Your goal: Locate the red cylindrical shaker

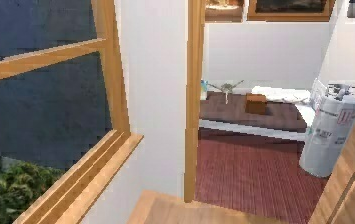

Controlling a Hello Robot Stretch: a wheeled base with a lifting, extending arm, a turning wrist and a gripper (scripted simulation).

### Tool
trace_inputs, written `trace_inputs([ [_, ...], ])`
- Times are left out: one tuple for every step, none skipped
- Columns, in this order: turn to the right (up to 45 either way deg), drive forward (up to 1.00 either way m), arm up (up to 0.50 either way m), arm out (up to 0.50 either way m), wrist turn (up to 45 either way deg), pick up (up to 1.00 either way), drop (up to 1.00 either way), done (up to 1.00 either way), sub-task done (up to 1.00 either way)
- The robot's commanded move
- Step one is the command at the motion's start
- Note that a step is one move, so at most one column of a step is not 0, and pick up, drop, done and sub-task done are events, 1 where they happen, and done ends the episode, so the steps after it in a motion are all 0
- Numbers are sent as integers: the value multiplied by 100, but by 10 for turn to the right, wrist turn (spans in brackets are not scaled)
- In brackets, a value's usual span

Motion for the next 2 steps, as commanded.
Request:
trace_inputs([
  [150,0,0,0,0,0,0,0,0],
  [0,100,0,0,0,0,0,0,0],
])
